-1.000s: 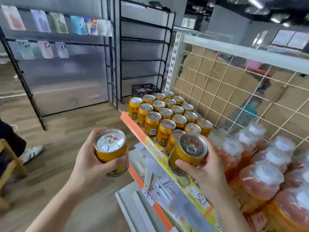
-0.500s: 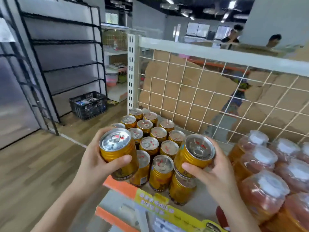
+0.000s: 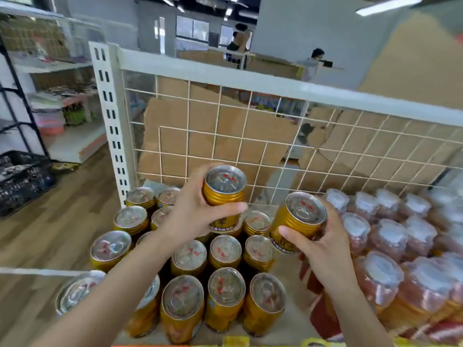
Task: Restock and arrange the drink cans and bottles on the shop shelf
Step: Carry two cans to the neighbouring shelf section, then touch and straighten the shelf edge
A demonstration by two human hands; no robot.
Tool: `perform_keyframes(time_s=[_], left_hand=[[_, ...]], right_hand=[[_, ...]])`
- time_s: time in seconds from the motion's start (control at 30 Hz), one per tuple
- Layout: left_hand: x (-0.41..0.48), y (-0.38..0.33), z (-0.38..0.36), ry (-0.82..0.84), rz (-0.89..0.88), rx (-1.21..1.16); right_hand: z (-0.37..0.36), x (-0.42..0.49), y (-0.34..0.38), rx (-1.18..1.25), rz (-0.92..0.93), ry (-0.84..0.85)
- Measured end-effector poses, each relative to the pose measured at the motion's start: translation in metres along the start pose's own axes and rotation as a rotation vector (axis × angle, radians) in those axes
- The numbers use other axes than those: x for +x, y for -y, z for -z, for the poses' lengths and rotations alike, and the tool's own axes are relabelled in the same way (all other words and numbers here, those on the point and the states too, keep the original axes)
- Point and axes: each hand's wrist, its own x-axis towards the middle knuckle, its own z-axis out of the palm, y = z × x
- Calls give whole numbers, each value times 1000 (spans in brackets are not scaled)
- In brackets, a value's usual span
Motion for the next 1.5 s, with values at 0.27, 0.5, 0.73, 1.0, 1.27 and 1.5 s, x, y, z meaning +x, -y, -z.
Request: perform_keyframes(time_s=[0.27, 0.5, 0.73, 1.0, 1.27, 1.5], left_hand=[[79, 39, -33, -4, 47, 74], [112, 82, -51, 72, 74, 294], [115, 113, -47, 316, 251, 516], [121, 117, -41, 678, 363, 679], [128, 115, -37, 754, 422, 703], [101, 103, -38, 682, 259, 939]], right_hand=[[-20, 60, -32, -82, -52, -165], [-54, 99, -67, -37, -210, -246], [-67, 89, -101, 10, -408, -225], [-75, 87, -114, 39, -601, -48], [-72, 81, -114, 98, -691, -20], [-69, 78, -109, -25, -599, -9]])
